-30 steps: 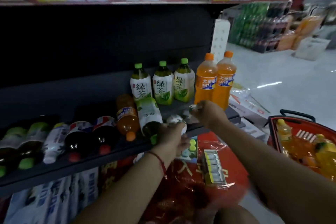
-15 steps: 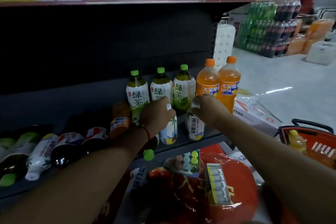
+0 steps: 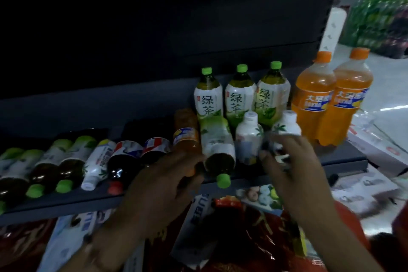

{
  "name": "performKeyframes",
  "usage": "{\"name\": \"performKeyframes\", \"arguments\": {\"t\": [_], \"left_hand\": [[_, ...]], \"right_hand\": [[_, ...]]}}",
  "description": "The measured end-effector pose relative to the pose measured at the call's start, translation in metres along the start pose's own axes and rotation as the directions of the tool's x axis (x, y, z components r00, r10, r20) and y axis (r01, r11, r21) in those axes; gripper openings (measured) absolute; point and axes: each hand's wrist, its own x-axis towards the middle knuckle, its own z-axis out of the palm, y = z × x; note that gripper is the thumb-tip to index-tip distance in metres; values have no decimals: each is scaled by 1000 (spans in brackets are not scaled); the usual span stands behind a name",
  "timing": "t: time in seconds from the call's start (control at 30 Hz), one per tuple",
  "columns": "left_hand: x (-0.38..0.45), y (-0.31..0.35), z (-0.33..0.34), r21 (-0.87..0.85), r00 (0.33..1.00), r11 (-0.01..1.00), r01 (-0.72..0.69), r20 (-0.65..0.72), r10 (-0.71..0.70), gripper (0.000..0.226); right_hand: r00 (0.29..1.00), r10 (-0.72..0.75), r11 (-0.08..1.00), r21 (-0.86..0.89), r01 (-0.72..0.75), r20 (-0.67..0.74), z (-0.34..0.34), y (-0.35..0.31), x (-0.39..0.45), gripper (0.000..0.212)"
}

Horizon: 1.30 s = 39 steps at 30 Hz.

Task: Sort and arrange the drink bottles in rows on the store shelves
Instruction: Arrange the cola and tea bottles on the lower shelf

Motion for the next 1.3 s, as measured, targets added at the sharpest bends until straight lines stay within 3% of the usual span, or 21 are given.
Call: {"name": "performKeyframes", "arguments": {"t": [0.13, 0.27, 0.47, 0.6, 0.8, 0.97, 1.13, 1.3], "left_hand": [[-45, -38, 17, 85, 990, 994, -64, -121, 74, 38], [-39, -56, 36, 84, 995, 996, -43, -85, 50, 44], [-13, -61, 73, 241, 997, 968, 68, -52, -57, 55], [2, -58, 85, 334, 994, 938, 95, -81, -72, 45], [8, -63, 90, 283, 990, 953, 105, -122, -72, 54], [8, -69, 88, 214, 986, 975, 65, -162, -30, 60], [-2, -65, 84, 153, 991, 987, 46, -135, -25, 66], [-20, -46, 63, 26, 981, 996, 90, -174, -84, 65]], "right_hand": [[983, 1, 995, 98, -20, 184, 48, -20, -44, 35], [951, 40, 998, 34, -53, 306, 76, -18, -51, 55], [974, 140, 988, 37, -149, 181, 98, -18, -46, 33], [975, 184, 982, 27, -189, 129, 107, -21, -38, 30], [971, 224, 973, 31, -228, 89, 93, -24, -32, 42], [989, 144, 989, -22, -144, 36, 56, -65, 0, 37], [990, 76, 990, -125, -61, 118, 40, -90, 66, 21], [982, 63, 959, -285, -9, 178, 57, -81, 127, 28]]}}
